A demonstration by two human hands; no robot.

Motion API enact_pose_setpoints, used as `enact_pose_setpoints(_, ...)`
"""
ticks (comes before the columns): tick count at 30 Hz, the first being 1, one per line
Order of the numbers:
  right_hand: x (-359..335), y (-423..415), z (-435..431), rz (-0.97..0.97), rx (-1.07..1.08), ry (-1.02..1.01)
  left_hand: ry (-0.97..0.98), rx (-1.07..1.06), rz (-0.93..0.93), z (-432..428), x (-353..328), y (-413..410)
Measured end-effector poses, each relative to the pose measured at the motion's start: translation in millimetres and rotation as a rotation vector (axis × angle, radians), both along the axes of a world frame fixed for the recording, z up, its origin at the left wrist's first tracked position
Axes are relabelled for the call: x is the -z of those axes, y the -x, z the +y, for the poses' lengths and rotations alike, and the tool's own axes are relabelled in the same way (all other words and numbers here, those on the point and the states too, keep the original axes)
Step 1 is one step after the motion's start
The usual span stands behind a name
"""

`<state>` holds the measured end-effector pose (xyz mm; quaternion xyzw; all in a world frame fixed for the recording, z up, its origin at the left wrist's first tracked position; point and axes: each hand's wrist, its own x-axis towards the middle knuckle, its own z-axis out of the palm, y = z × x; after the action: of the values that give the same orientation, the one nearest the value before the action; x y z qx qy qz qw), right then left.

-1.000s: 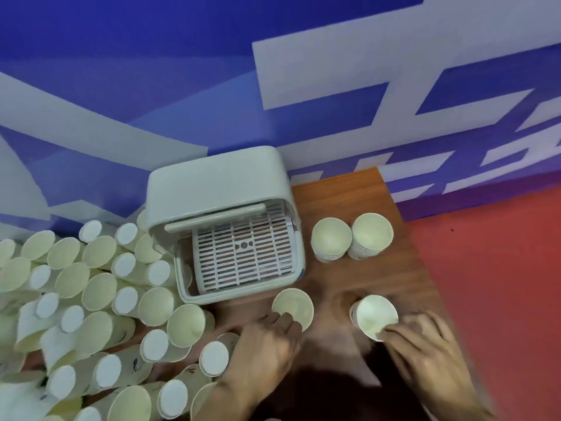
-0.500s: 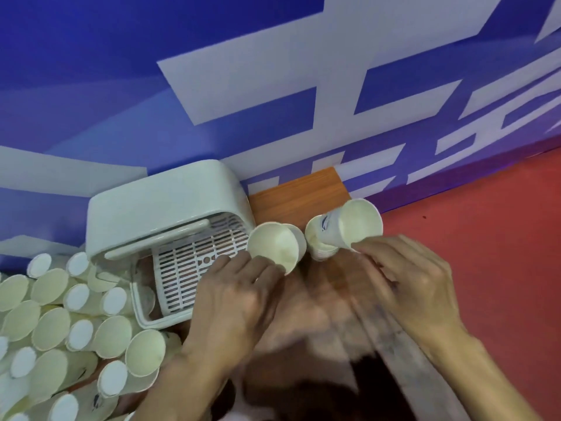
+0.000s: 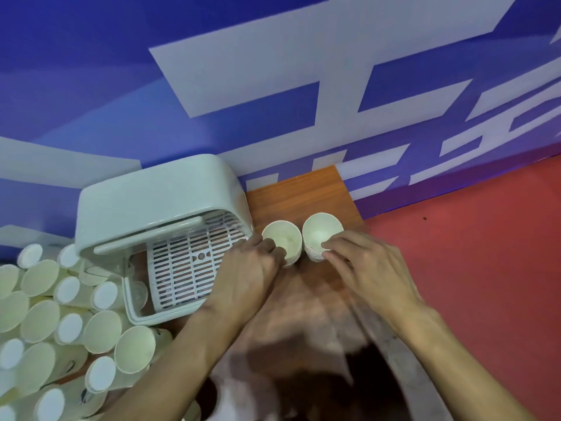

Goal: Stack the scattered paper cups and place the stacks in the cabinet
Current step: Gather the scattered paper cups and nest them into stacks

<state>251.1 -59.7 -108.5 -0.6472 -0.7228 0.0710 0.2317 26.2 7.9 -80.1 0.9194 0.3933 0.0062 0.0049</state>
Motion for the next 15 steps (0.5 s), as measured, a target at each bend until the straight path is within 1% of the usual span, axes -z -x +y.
enact_pose_setpoints(4, 13.9, -1.3, 4.9, 0.043, -0.018, 0.107, 0.028, 0.009, -0.011, 2.3, 14.8, -5.4)
enact_pose_setpoints(8, 21.0, -0.8, 9.2, 0.109, -0.008, 0.125, 0.05, 0.053, -0.042, 4.5, 19.7, -7.9)
enact_pose_setpoints(12, 26.9, -0.3, 7.7, 0.155, -0.001, 0.16, -0.018, 0.144, 0.044, 2.6, 15.3, -9.0)
enact_pose_setpoints(14, 20.5, 2.2, 6.7, 0.136, -0.008, 0.154, -0.064, 0.116, 0.031, -1.0, 11.6, -9.5)
enact_pose_setpoints(15, 15.9, 6.1, 3.3, 0.103, -0.004, 0.124, -0.063, 0.084, -0.009, -4.5, 8.6, -8.1)
